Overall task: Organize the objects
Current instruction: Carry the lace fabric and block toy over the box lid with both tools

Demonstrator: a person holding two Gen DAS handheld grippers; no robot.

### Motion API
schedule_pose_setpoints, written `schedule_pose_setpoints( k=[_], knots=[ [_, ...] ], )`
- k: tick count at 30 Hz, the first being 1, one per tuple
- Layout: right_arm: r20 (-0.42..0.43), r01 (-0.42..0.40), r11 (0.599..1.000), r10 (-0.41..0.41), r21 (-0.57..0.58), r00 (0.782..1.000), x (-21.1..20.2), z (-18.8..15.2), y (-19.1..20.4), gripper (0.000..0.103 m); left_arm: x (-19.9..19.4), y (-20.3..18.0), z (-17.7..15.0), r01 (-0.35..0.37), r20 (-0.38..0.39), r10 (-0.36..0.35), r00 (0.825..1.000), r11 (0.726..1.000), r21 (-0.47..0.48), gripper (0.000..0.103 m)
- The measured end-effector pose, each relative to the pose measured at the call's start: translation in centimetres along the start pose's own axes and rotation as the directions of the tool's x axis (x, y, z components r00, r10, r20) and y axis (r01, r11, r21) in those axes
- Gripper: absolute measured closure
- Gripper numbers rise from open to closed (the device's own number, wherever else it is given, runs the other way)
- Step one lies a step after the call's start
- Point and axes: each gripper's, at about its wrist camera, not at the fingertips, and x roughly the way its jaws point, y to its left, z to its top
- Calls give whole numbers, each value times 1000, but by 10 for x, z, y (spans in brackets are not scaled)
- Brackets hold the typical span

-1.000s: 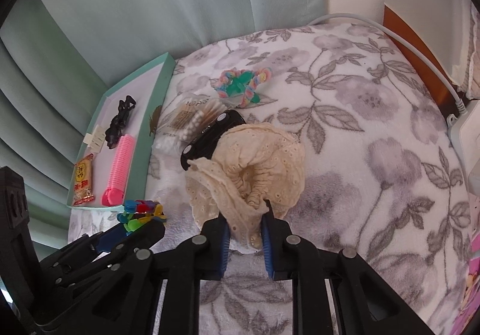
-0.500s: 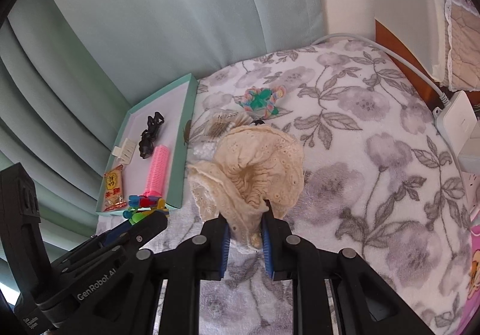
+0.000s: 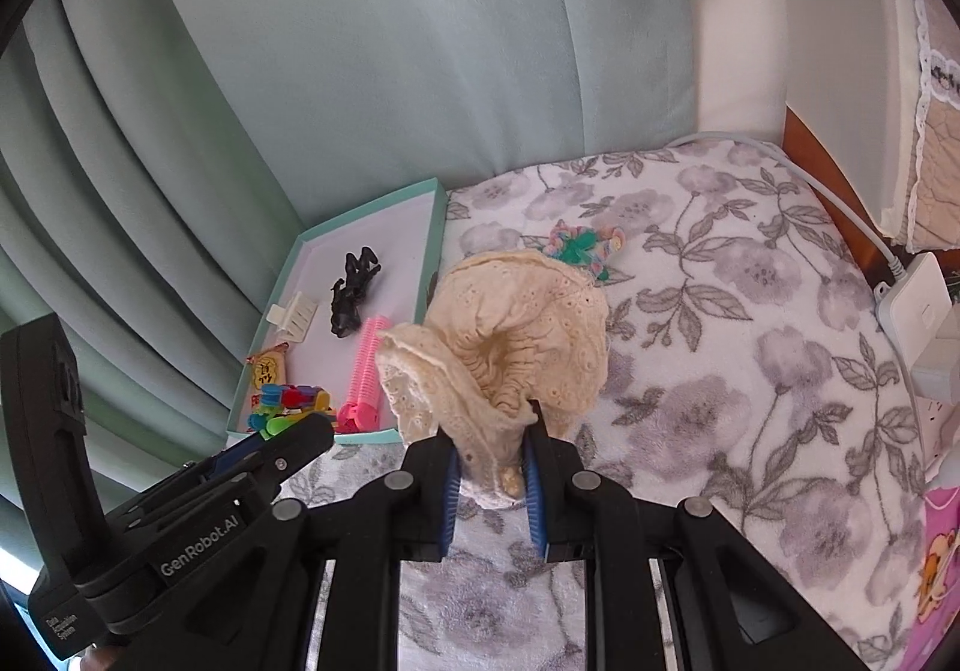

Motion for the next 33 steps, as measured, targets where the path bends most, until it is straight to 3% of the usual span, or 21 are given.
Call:
schedule_pose_setpoints(
  k=[17,33],
  knots=[
    [-5,-44,994,44,-99,999,13,15,48,83,-19,37,17,-55,50,58,997,997,-55,65],
    [-78,-57,981,43,-186,996,63,21,87,83,-10,96,28,-108,40,113,993,987,-120,65]
  ],
)
